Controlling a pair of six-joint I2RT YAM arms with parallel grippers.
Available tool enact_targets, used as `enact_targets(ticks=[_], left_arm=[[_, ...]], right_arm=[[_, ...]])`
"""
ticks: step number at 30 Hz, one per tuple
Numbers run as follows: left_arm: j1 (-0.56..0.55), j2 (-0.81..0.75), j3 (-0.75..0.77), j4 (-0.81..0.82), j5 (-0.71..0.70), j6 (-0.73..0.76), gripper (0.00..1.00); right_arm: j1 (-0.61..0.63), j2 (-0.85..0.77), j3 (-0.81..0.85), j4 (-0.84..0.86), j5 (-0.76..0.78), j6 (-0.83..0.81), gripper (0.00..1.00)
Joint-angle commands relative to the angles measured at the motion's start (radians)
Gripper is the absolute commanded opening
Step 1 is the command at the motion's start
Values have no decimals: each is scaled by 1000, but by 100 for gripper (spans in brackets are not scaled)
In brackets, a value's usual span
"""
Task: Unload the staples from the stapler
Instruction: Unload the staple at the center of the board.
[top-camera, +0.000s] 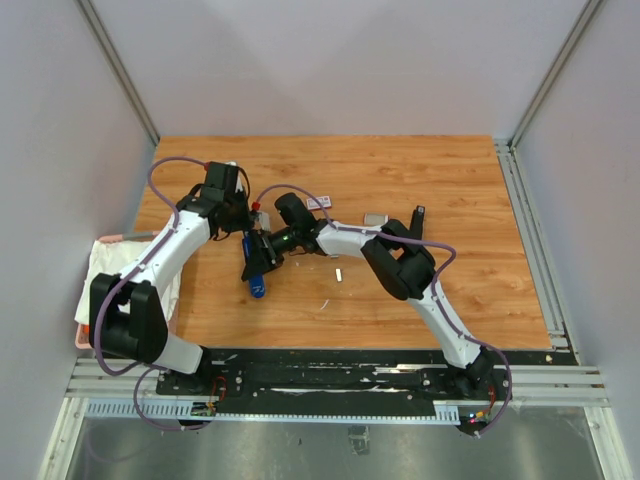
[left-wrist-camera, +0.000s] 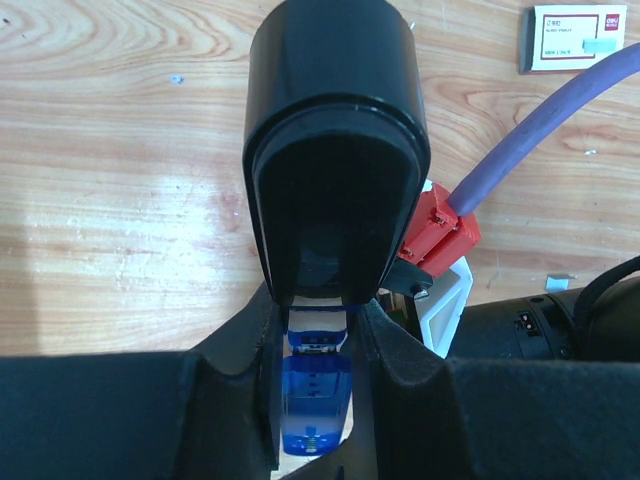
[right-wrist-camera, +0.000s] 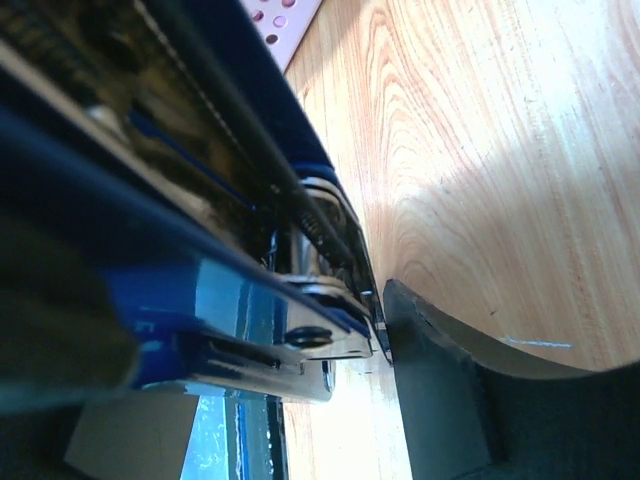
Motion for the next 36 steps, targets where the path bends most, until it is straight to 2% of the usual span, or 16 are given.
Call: enact_targets(ticks=[1,2,3,4,5,6,8,9,10,19,23,28,31,36], left_arm=[[-12,-41,12,91,62,-11,0],[-12,-42,12,91,62,-11,0],[-12,-43,13,90,61,-11,0],[-12,-45,12,90,61,-10,0],[-12,-46,12,90,59,-9,0],[-11,-49,11,90,59,-9,0],[-12,-50,10,90,60,-8,0],[-12,-50,11,91,60,-8,0],[-12,-52,11,91,59,-8,0],[-10,-55,17,93,70,-5,0],[-9,-67,34,87,73,4,0],[-5,-93,52,104,164,5,0],[-1,-110,63,111,215,5,0],[10,-142,62,118,222,14,0]], right_arm=[[23,-36,9,21,-44,20,58],[23,-35,11,22,-50,18,38],[23,-31,17,20,-56,14,8],[22,-29,22,-9,-48,4,1],[21,-27,24,-27,-41,-1,2],[21,-28,24,-34,-38,-1,15],[22,-32,21,-45,-30,0,54],[21,-35,18,-39,-31,0,63],[21,-38,17,-35,-34,2,66],[17,-60,29,-52,-39,-29,68],[8,-72,83,-198,0,-169,68],[-1,-96,136,-383,86,-394,65],[-8,-115,149,-440,128,-463,65],[-20,-141,153,-476,165,-507,69]])
